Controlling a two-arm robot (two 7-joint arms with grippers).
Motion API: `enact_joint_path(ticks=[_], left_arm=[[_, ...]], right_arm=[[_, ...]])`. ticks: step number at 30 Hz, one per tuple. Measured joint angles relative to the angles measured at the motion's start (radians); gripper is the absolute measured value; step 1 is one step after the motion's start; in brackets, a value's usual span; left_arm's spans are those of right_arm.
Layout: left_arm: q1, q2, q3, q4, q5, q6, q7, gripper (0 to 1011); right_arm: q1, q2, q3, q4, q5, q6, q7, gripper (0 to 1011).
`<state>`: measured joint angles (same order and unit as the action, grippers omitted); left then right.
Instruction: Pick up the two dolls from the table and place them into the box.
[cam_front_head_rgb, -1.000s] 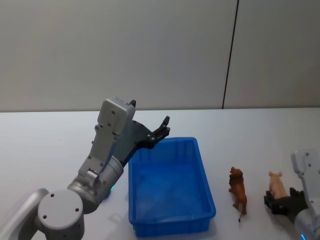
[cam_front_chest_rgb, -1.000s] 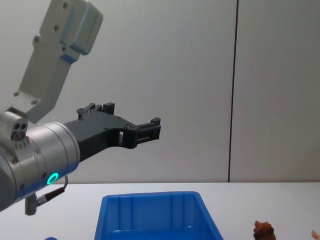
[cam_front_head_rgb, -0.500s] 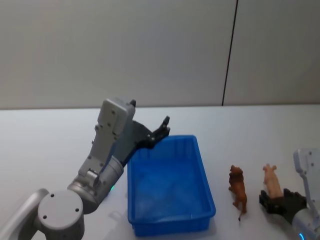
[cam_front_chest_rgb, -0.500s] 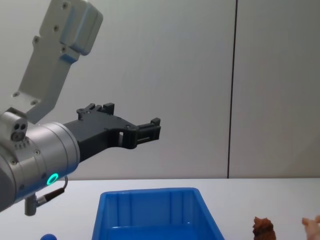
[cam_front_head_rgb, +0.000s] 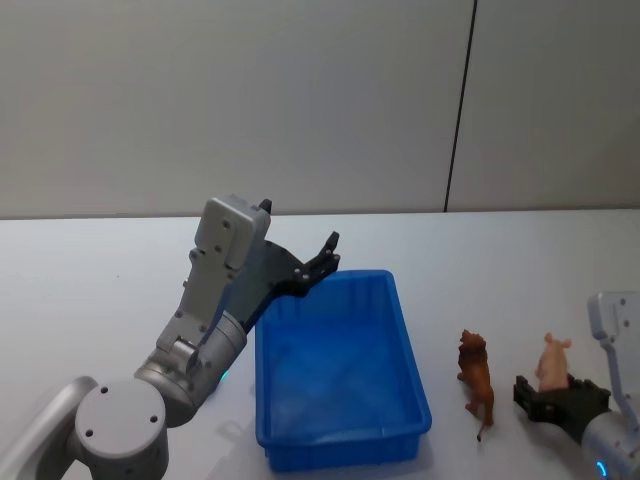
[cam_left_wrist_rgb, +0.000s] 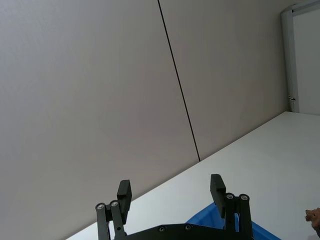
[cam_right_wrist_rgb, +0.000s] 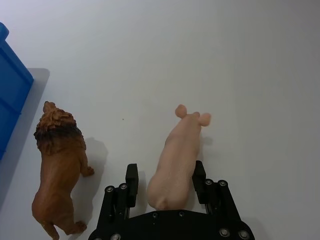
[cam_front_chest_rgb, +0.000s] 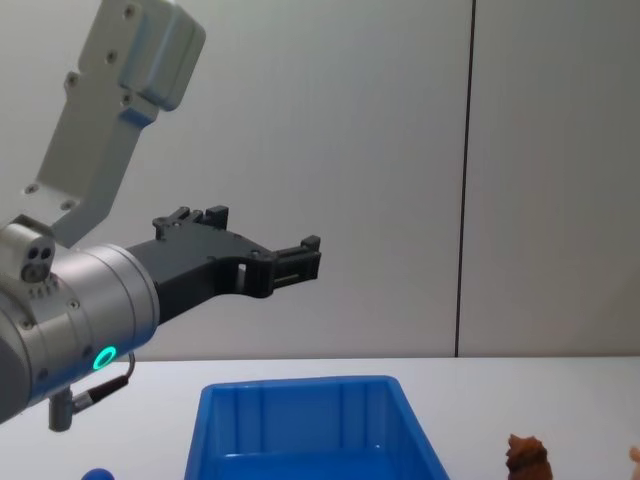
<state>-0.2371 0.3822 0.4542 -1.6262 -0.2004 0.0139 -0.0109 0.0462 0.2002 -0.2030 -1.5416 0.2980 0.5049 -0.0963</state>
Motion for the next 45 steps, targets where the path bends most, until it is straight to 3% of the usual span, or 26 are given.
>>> enact_joint_path(ticks=[22, 37, 40, 45], left_arm=[[0.0, 0.0, 0.0, 0.0, 0.0, 0.0, 0.0, 1001], [0.0, 0.0, 0.0, 0.0, 0.0, 0.0, 0.0, 1001], [0.0, 0.0, 0.0, 0.0, 0.0, 0.0, 0.0, 1001], [0.0, 0.0, 0.0, 0.0, 0.0, 0.0, 0.0, 1001]], right_arm=[[-0.004, -0.003, 0.0, 0.006, -0.015, -0.013, 0.002, 652], [-0.005, -0.003, -0.001, 0.007, -0.018, -0.015, 0.002, 1001], [-0.005, -0.003, -0.001, 0.008, -0.018, -0.015, 0.002, 974], [-0.005, -0.003, -0.001, 0.008, -0.019, -0.016, 0.002, 803]])
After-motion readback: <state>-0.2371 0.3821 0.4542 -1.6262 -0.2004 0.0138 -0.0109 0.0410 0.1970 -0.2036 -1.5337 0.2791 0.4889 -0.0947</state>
